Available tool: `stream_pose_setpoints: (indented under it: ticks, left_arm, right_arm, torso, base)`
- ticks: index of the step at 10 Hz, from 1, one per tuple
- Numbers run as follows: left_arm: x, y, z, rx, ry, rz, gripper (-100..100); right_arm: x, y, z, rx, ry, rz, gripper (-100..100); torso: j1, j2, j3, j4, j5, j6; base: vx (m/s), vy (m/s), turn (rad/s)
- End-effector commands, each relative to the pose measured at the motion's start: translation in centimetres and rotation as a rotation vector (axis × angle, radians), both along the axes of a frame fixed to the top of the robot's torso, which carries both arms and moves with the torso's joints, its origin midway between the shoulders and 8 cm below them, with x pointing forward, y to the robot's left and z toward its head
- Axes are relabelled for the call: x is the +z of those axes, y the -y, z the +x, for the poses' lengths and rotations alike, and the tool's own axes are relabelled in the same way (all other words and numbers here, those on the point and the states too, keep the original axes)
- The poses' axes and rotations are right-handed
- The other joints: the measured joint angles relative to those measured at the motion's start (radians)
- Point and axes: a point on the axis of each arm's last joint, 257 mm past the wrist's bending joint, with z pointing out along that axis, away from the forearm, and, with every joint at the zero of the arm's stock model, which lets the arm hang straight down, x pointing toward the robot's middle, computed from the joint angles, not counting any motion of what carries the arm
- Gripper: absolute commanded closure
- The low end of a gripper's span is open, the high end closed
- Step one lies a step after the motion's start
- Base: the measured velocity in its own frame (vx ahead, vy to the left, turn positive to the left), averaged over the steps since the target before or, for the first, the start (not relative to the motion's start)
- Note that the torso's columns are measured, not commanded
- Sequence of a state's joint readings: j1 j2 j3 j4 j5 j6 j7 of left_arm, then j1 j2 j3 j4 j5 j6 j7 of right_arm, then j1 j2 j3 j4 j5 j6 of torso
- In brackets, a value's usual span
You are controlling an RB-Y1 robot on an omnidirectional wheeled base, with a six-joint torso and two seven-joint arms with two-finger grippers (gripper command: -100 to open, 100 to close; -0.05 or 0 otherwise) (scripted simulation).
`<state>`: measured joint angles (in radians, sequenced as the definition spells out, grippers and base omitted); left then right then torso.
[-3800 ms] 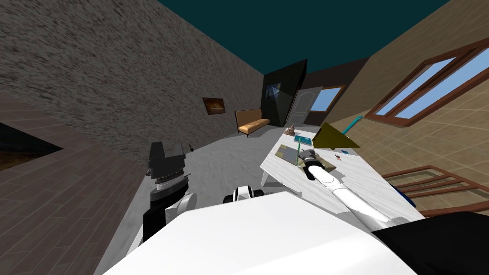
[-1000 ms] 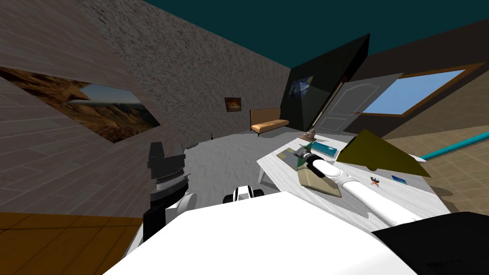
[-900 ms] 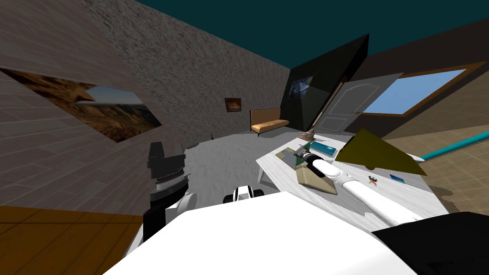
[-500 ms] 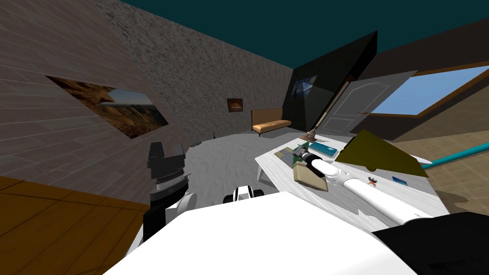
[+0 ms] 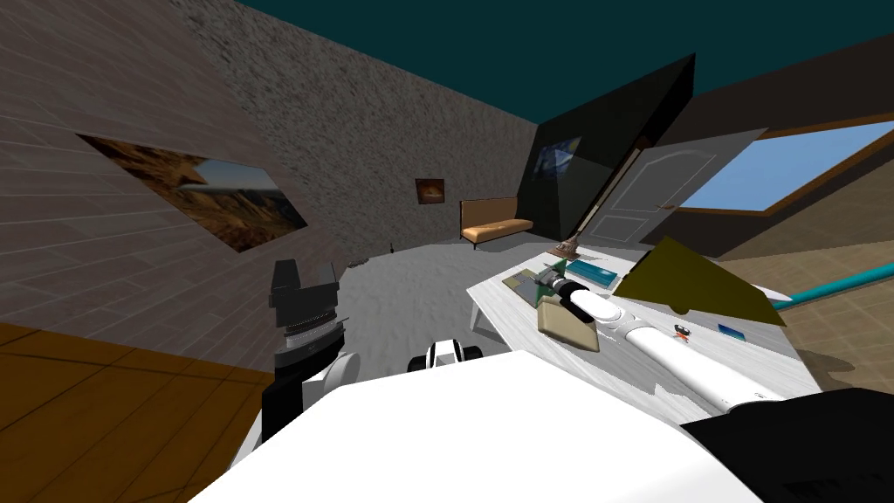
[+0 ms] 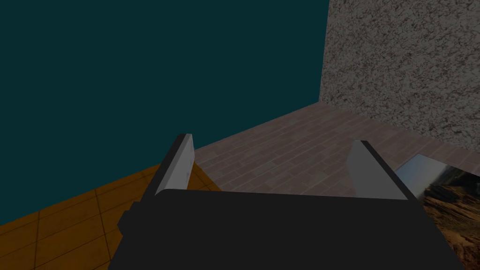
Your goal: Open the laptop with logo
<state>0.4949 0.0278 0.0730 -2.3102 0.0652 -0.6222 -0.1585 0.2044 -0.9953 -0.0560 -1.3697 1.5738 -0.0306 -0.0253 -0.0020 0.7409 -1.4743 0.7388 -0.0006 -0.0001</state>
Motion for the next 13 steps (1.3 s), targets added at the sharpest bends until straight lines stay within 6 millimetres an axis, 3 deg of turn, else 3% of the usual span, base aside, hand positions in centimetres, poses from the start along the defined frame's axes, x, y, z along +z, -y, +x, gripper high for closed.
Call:
stream_pose_setpoints:
  ticks: [1,10,11,13]
  left_arm:
    - [0.0,0.0,0.0,0.000,0.000,0.000,0]
    - [0.0,0.0,0.0,0.000,0.000,0.000,0]
    - [0.0,0.0,0.0,0.000,0.000,0.000,0]
    - [0.0,0.0,0.0,0.000,0.000,0.000,0]
  right_arm:
    - [0.1,-0.8,0.4,0.023,-0.009,0.012,-100]
    - [0.0,-1.2,0.7,0.027,-0.012,0.054,-100]
    - [0.0,-1.2,0.7,0.026,-0.013,0.054,100]
    - [-0.7,-0.2,-0.3,0.033,-0.073,0.037,100]
  torso:
    - [-0.001,0.004,0.003,0.001,0.000,0.000]
    - [0.002,-0.003,-0.002,-0.001,0.001,0.001]
    - [0.003,-0.006,-0.003,-0.002,0.001,0.000]
    - [0.005,-0.009,-0.005,-0.002,0.002,0.000]
  base:
    - [-0.140,-0.089,0.119]
    - [-0.034,-0.019,0.025]
    - [-0.006,-0.002,-0.001]
    - [0.117,0.061,-0.039]
